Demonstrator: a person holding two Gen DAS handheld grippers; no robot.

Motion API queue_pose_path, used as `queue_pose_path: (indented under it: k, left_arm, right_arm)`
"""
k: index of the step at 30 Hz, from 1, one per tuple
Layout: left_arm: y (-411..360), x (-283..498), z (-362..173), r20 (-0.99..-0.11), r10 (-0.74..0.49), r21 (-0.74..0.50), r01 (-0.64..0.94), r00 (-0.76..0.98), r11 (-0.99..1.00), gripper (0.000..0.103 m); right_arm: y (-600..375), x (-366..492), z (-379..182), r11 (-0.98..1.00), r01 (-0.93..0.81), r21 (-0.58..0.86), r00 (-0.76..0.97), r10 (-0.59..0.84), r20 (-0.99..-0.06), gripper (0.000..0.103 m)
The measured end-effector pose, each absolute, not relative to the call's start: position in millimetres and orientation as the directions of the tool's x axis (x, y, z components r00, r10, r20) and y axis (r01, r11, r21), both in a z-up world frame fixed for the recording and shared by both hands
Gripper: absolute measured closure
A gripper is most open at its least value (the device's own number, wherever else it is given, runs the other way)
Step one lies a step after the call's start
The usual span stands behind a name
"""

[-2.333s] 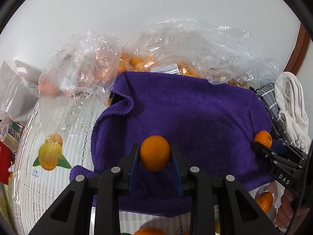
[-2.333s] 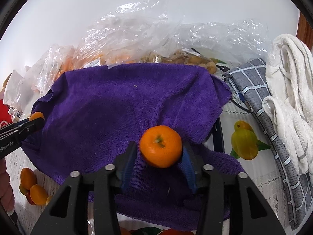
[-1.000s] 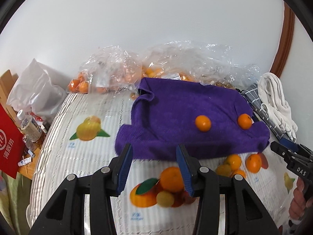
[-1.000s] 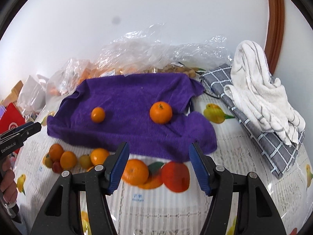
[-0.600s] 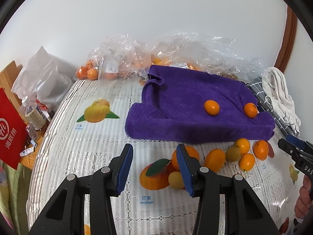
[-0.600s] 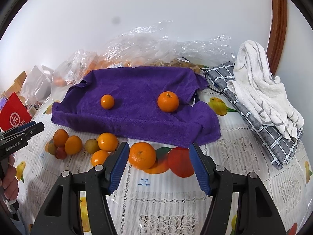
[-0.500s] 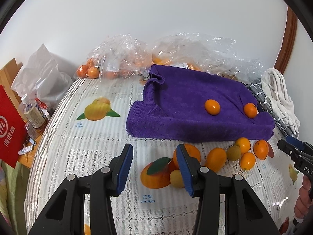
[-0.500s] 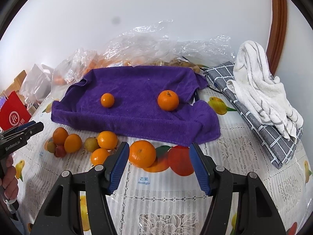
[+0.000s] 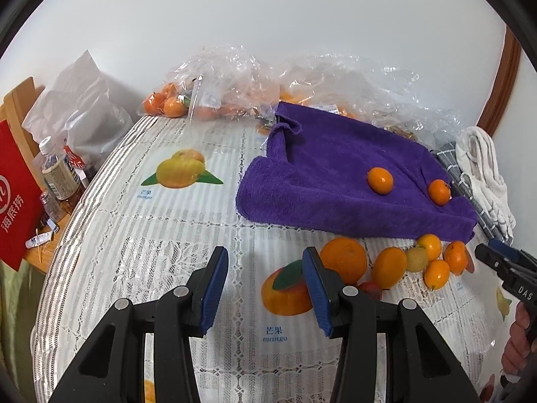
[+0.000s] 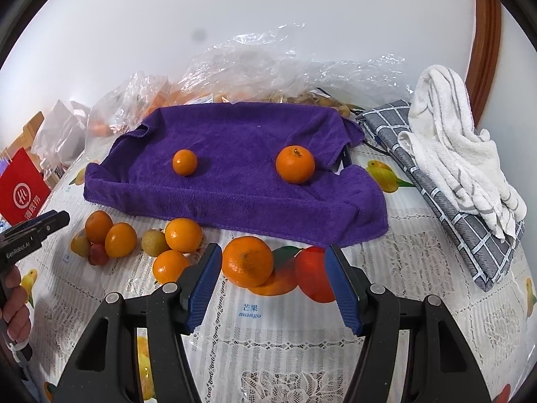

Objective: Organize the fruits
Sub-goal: 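Grasp another large orange with the right tool while the left tool grasps a small yellow fruit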

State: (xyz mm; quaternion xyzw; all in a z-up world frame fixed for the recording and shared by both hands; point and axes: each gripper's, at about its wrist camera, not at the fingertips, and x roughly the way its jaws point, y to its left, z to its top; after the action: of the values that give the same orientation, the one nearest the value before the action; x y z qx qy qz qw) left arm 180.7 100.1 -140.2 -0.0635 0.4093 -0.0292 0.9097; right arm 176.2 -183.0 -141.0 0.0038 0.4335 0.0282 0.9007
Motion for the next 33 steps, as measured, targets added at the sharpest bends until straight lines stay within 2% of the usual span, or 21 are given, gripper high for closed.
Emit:
queue_pose_path:
  k: [10,18,19,22,28,33]
  left_arm:
    - [107.1,180.0,-138.1,-0.722,-0.117,-0.178,-0.019,0.682,0.984,0.059]
    - [110.9,180.7,-139.5,-0.72,-0.139,-0.211,-0.024,0.68,0.977,0.059]
    - [111.0,181.0,-140.0,-0.72,-0.141,-0.213,-0.023,0.679,0.977,0.059]
    - [111.0,181.7,-141.1,-0.72,-0.154,-0.224,-0.017,0.677,0.974,0.059]
    - [105.0,181.3,-144.4,-0.719,-0.224,-0.266,0.038,0.658,0.963,0.059]
    - [87.4,178.8,-151.8,-0.748,-0.269,-0.254,0.112,0.607,0.961,0.059]
  right_arm:
    - [-174.0,183.8,-157.8,0.993,-0.102,0.058,0.59,0.107,-0.801,0.044]
    - [-161.3,197.1,-176.6,0.992,-0.127,0.006,0.544,0.075,-0.835,0.044]
    - [-161.8,198.5,-178.5,0.992,-0.128,0.011,0.538,0.078,-0.839,0.045]
    - [-163.9,201.6,-184.1,0.99,-0.132,0.04,0.522,0.104,-0.846,0.061]
    - [-166.6,196.2,-181.9,0.985,-0.156,0.069,0.549,0.144,-0.823,0.062]
    - [-180.7,193.3,-173.3,0.984,-0.129,0.124,0.586,0.177,-0.79,0.062]
